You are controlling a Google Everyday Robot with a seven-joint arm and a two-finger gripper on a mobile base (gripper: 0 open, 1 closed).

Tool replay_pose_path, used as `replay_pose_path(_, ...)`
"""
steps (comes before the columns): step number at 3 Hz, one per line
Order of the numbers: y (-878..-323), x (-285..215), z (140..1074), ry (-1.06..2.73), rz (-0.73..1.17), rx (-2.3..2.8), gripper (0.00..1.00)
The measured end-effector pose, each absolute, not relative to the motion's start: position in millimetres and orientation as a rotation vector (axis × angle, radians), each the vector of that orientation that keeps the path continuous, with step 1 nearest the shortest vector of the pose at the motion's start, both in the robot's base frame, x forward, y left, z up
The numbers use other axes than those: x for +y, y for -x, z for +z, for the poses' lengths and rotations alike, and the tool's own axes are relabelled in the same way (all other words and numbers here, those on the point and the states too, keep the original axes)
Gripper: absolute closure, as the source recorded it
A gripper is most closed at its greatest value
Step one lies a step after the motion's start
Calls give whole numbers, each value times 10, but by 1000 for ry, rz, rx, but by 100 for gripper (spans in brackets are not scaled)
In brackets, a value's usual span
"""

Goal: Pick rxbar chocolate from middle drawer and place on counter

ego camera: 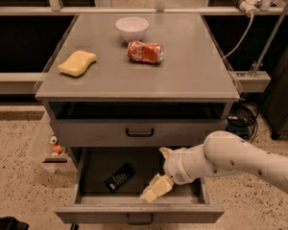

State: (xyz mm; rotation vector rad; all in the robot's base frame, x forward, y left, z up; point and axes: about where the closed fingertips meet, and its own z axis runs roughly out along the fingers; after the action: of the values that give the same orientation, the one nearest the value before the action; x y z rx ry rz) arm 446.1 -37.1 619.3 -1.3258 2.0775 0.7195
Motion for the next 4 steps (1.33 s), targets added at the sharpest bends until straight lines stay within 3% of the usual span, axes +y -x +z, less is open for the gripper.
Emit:
replay_pose_path(1,-4979,-253,5783,1175,720,2015,0)
replay_pose_path(4,-5140,-202,5580,1111,740,2003,0)
